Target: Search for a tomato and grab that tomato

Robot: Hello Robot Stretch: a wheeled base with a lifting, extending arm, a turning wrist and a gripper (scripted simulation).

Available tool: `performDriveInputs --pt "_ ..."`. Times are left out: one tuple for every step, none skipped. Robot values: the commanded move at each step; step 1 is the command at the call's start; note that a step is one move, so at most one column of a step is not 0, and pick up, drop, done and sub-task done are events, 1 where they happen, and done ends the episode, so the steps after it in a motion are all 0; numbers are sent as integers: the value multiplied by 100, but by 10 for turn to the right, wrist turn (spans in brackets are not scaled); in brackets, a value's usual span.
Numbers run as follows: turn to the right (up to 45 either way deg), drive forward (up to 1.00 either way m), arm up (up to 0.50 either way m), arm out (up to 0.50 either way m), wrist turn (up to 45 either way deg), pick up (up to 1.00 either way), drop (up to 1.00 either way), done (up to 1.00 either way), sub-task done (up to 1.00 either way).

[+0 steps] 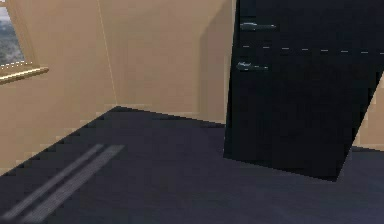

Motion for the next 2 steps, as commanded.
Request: performDriveInputs --pt "0 0 10 0 0 0 0 0 0" --pt "0 0 0 0 0 0 0 100 0"
